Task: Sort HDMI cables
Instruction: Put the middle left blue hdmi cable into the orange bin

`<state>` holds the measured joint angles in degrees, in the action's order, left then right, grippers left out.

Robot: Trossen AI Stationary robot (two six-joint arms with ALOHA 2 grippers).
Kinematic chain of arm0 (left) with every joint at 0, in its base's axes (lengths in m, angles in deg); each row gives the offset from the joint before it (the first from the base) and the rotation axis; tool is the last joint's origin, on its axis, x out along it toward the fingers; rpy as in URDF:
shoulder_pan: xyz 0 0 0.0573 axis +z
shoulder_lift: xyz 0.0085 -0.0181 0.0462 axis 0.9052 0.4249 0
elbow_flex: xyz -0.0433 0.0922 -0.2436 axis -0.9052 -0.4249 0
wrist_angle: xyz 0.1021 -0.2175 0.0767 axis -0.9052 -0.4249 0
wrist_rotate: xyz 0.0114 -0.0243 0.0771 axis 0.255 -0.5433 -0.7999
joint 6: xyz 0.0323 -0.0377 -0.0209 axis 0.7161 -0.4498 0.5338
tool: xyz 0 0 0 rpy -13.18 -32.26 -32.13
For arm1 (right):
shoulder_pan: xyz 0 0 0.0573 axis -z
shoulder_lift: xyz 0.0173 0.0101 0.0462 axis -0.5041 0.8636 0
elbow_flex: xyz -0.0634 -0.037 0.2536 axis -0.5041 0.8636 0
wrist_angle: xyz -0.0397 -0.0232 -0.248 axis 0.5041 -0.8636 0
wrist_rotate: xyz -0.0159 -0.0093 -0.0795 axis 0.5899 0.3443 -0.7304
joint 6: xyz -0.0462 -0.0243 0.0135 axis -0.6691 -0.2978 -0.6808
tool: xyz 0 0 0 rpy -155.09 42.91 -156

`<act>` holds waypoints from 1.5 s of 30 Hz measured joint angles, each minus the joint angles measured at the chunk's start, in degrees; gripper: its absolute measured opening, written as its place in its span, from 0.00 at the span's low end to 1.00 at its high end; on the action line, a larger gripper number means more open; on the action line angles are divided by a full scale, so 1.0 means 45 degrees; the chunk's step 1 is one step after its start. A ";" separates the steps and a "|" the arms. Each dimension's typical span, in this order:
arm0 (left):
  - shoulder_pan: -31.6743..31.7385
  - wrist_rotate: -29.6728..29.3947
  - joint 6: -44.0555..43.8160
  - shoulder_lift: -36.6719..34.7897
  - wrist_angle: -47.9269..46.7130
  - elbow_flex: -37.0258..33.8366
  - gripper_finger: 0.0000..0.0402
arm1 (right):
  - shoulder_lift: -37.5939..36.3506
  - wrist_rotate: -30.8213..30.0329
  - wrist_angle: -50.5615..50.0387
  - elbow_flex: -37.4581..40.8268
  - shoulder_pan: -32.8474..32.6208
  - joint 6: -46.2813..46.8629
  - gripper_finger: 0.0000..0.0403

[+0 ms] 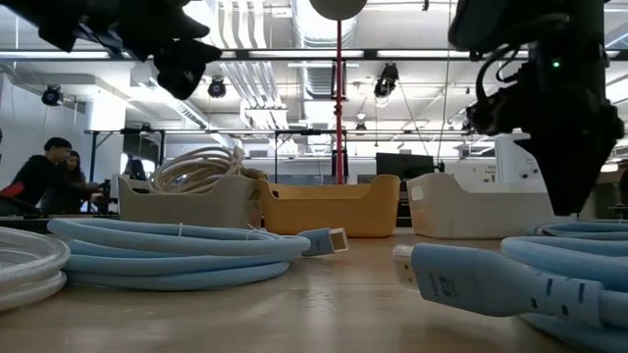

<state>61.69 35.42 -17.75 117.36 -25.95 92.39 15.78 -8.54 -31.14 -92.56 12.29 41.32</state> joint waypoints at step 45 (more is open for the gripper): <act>-0.2438 -0.0822 0.0295 0.6887 0.0527 0.1577 0.43 | 0.0004 0.2113 0.2108 -0.0795 -0.0695 -0.1370 0.32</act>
<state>50.72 31.72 -16.43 148.35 -23.57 99.48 15.80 0.97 -21.66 -96.14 9.17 35.15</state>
